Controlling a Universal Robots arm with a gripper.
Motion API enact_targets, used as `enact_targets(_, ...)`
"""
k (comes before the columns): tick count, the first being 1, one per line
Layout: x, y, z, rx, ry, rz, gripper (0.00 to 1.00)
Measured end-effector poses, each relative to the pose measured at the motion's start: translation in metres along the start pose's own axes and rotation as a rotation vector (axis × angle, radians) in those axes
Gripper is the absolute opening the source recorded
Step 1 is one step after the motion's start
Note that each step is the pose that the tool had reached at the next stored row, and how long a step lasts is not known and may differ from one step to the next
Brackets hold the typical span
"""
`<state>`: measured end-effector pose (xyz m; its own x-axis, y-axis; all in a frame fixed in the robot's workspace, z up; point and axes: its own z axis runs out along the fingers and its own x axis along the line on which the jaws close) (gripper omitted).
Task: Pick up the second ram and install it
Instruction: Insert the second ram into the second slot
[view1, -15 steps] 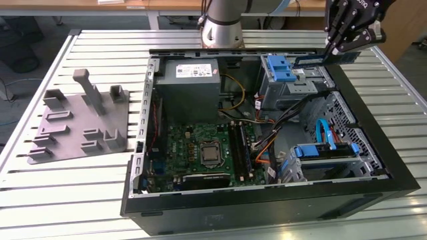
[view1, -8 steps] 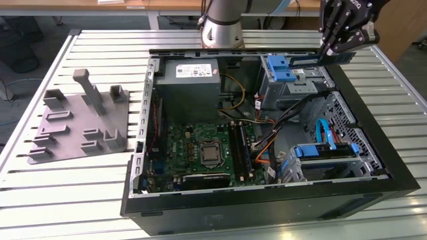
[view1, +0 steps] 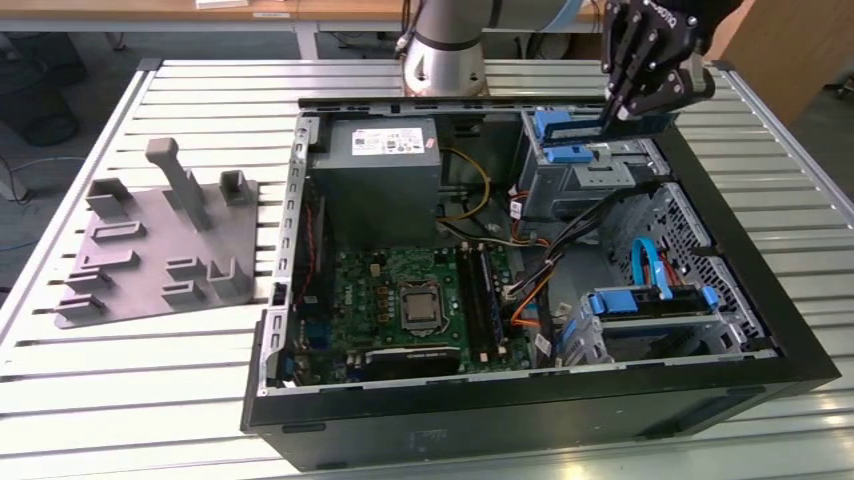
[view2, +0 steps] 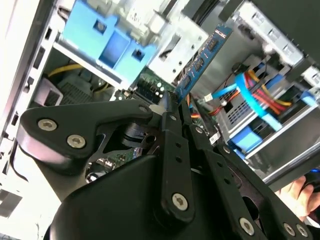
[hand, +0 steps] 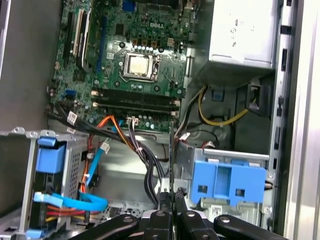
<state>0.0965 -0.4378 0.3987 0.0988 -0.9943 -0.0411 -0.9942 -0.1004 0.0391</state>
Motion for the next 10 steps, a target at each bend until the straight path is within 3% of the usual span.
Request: enact_targets(10,0.0181,0.0253,0.0098,-0.0001,0.0005,0.000,0.14)
